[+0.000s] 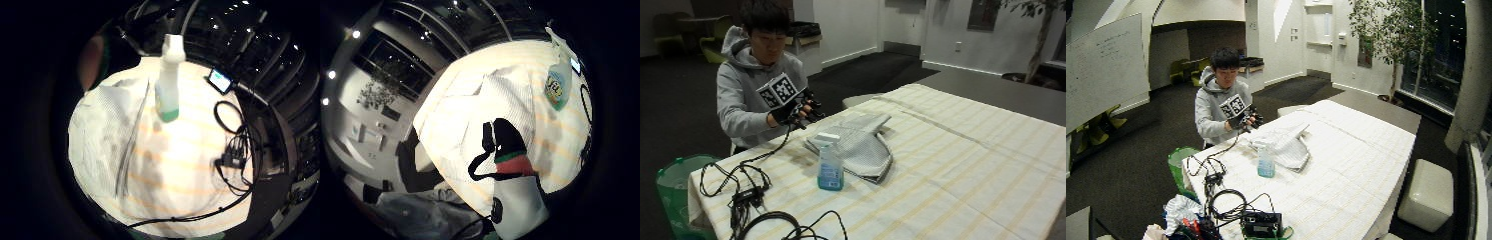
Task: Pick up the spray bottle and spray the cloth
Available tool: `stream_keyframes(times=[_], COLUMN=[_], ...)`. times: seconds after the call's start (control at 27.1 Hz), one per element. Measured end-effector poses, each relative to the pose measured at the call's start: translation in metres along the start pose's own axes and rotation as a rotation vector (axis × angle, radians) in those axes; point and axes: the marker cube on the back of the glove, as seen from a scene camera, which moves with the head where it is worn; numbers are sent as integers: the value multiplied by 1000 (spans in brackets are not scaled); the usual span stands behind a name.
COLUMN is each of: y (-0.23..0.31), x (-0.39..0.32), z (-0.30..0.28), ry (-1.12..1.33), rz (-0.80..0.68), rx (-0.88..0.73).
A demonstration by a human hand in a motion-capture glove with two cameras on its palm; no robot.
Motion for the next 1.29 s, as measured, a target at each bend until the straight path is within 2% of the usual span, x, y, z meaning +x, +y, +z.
stream_keyframes(times=[0.37, 0.63, 0.85, 1.29], y=[-11, -40, -51, -79], x=[55, 89, 96, 102], z=[14, 28, 41, 75], ry=[-261, -285, -432, -690], rz=[185, 320, 330, 466], rx=[94, 170, 42, 21])
